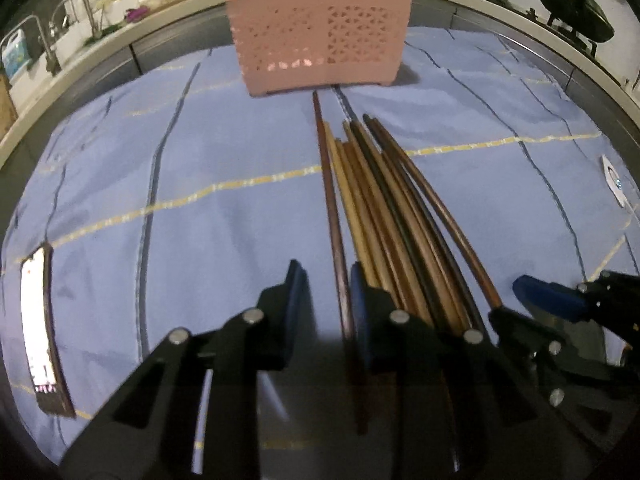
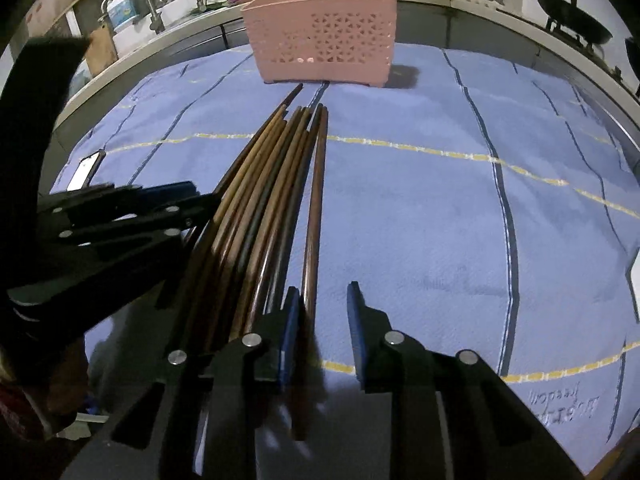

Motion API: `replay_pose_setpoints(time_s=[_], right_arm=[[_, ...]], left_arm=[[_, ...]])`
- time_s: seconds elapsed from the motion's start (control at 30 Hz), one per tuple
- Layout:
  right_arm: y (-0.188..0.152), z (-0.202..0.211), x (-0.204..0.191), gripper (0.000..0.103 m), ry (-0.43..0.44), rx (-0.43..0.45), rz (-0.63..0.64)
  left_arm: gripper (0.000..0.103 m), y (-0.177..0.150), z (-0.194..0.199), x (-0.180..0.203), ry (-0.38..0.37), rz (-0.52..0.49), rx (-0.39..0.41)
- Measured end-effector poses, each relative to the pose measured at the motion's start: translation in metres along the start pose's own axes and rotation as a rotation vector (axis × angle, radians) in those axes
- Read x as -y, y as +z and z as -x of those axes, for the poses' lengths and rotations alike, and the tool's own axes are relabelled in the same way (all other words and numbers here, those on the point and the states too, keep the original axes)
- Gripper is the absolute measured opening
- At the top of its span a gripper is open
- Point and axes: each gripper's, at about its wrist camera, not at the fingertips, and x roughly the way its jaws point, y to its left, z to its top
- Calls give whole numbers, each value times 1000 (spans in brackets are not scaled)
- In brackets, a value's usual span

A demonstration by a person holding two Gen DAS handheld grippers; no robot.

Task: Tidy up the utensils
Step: 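Grasp one chopstick with the left tool while the right tool grasps another, then carry chopsticks to the pink caddy and drop them in with both tools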

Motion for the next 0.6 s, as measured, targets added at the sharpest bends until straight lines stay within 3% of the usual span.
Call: replay_pose_setpoints(time_s=[0.07, 0.13, 0.2, 0.37, 0.47, 0.6], right_arm=[[6, -4, 3, 25, -5, 0, 10], [8, -5, 8, 24, 7, -12, 27], [5, -3, 19, 15, -17, -23, 53], [7, -1, 50, 16, 4, -85, -4], [28, -12, 46, 16, 6, -105, 15], [62, -32, 31, 20, 5, -104, 79]], left_arm=[[6, 3, -1, -4, -21, 7, -7], [6, -3, 3, -14, -42, 14, -22], [6, -13, 9, -20, -45, 11, -28], [9, -37, 21, -27, -75, -42, -46], [20, -20, 11, -21, -65, -68, -48], [21, 18, -11, -11, -16, -111, -40]])
